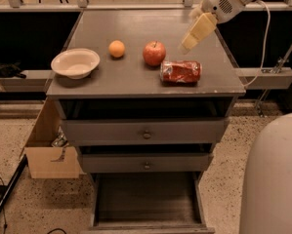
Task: Place coke can into bottom drawer
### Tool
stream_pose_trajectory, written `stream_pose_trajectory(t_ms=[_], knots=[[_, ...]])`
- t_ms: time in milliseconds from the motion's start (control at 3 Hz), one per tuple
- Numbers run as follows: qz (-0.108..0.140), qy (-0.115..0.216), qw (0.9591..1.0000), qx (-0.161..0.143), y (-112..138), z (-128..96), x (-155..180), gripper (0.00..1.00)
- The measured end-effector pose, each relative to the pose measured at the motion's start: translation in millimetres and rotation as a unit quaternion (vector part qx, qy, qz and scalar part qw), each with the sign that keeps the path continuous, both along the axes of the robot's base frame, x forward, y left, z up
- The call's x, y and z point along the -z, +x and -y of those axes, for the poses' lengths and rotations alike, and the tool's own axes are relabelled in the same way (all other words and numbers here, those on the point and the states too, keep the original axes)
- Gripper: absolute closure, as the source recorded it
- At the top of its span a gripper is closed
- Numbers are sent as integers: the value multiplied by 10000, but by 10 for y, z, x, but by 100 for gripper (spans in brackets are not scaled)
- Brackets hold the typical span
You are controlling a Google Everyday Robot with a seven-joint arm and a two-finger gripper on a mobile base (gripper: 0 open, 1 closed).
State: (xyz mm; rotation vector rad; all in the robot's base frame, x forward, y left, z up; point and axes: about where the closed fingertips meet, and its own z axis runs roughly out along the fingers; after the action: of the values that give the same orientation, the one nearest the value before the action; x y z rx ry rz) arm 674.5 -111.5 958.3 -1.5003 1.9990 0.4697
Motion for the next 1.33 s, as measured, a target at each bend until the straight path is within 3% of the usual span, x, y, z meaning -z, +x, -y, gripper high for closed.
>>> stream_pose_trajectory(t_ms=[333, 667, 1000, 1333], knots=[[158, 395, 9987, 273, 59, 56, 14, 0], [305, 875, 9938, 618, 118, 84, 145, 0], [394, 1371, 9849, 977, 22, 122, 309, 0], [474, 1629, 9777, 1240, 48, 126, 518, 0]])
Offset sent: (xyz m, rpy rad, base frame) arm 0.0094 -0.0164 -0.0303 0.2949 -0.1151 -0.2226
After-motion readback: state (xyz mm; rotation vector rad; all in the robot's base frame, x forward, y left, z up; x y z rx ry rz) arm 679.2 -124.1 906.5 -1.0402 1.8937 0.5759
